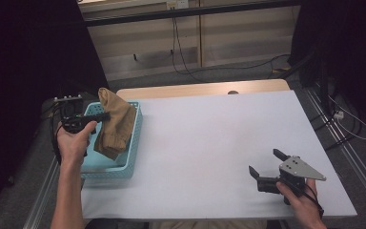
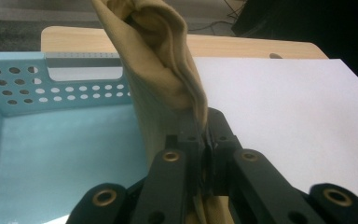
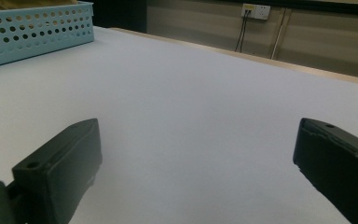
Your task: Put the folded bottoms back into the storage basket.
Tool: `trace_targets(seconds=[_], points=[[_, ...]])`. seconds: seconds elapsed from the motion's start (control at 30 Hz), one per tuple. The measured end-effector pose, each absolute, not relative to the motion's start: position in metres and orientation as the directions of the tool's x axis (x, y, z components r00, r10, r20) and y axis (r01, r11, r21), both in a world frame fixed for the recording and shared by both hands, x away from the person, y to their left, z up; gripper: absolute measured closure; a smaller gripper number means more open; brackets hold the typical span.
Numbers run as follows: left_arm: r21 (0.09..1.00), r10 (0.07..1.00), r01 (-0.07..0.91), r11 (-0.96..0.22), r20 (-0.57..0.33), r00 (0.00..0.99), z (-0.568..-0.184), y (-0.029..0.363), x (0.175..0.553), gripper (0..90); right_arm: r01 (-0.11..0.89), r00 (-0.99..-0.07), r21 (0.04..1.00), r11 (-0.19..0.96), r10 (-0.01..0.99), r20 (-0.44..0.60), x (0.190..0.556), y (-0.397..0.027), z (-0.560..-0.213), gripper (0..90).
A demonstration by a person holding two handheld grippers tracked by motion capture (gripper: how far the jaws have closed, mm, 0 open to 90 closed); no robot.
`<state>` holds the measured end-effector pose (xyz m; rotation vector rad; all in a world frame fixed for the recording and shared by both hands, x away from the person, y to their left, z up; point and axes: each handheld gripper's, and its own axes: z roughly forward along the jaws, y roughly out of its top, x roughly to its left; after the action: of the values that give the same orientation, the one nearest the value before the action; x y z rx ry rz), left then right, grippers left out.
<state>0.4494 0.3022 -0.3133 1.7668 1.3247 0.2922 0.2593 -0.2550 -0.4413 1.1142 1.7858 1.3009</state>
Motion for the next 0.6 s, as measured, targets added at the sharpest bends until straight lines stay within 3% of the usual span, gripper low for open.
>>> trace_targets(seconds=[0.33, 0.6], points=[[0.726, 0.834, 0.688, 0.0, -0.379, 0.4, -0.327, 0.301, 0.456, 87.0, 0.254, -0.427, 0.956, 0.146, 0.904, -0.024, 0.259, -0.255, -0.441, 1.1], [0.716, 0.848, 0.698, 0.003, -0.372, 0.378, -0.337, 0.309, 0.461, 86.7, 0.254, -0.428, 0.956, 0.148, 0.903, -0.026, 0.259, -0.255, -0.441, 1.0]])
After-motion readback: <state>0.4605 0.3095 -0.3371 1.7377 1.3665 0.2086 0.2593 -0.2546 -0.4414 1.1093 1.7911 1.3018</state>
